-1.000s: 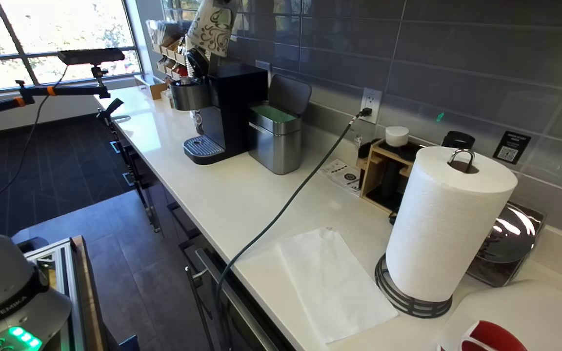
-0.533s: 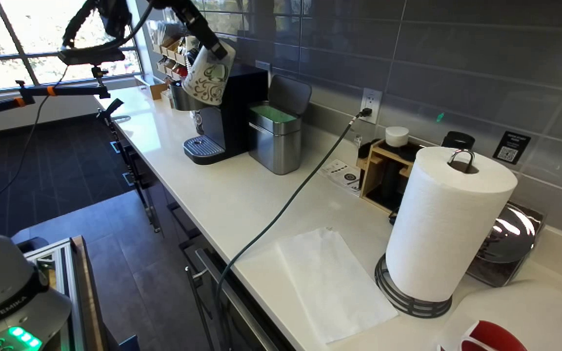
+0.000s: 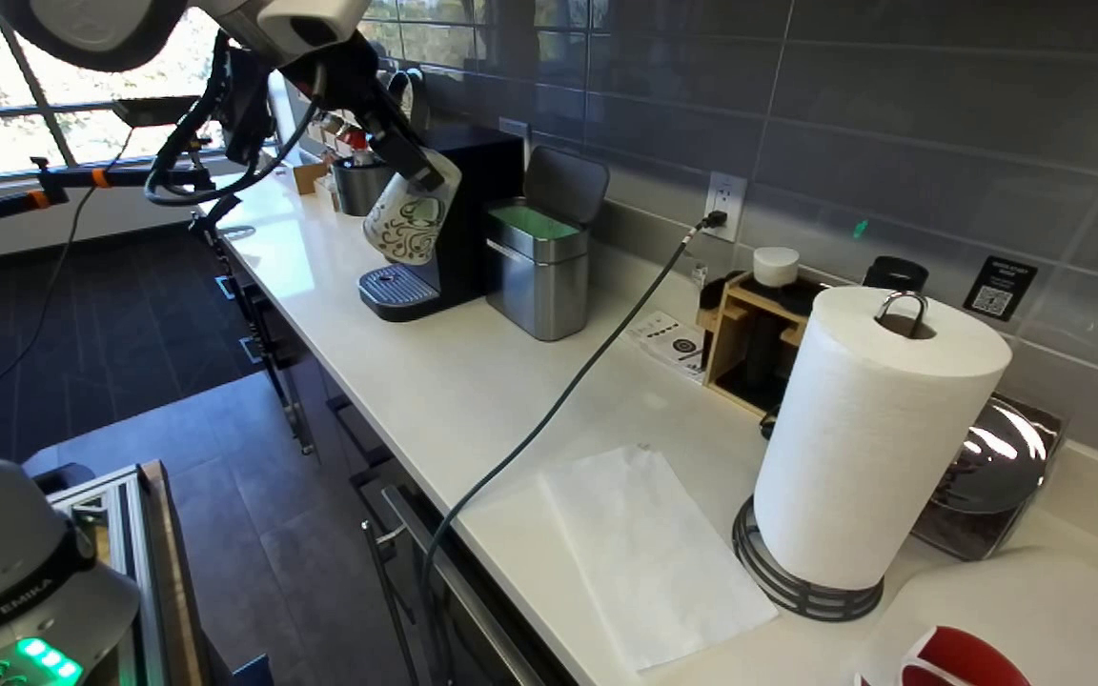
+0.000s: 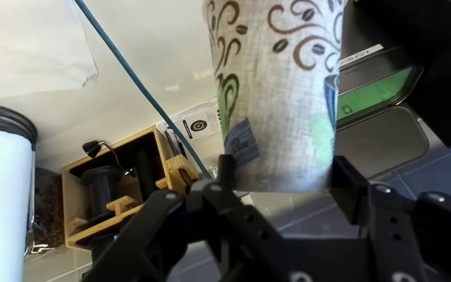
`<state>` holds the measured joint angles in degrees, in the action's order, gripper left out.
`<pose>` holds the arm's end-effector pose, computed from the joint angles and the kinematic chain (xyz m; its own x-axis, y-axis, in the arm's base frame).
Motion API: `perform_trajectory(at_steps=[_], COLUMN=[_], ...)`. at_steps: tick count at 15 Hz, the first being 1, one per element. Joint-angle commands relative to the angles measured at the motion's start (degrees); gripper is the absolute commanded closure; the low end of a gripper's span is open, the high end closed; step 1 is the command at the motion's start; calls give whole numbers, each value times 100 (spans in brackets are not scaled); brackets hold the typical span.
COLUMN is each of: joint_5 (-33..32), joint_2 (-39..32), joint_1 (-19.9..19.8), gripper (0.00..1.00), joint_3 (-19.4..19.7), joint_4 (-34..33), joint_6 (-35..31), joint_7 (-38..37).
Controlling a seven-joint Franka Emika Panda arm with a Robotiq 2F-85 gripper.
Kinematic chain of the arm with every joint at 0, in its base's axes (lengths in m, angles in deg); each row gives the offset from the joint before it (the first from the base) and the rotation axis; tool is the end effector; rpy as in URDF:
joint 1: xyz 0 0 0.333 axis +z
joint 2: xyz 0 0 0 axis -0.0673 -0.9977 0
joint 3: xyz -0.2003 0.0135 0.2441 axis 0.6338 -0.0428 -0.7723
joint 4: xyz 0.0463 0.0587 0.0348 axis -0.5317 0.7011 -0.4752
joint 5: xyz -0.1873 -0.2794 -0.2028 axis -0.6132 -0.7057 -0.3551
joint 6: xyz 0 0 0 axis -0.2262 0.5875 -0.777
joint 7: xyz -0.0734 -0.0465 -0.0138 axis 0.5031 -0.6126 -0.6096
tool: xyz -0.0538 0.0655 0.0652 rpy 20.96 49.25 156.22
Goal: Pick up the cup and put it on the counter
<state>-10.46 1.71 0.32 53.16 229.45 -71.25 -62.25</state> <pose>0.3778 -0.0616 0.5877 0.7424 -0.3446 0.5745 -0.1876 -0.9302 -0.3155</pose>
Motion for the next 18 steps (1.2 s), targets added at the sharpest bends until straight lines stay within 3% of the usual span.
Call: perform_trajectory(at_steps=[1, 5, 12, 15, 18], joint_5=[-74, 221, 1170, 1270, 1078], joint_2=[5, -776, -2361, -2907, -3418], joint_1=[60, 145, 1043, 1372, 1317], gripper=[62, 62, 62, 62, 62], joint_3=[56, 61, 125, 126, 38], joint_4=[-11, 181, 524, 488, 449], joint_6=[6, -962, -3534, -4125, -4490], joint_7=[-56, -223, -186, -155, -191])
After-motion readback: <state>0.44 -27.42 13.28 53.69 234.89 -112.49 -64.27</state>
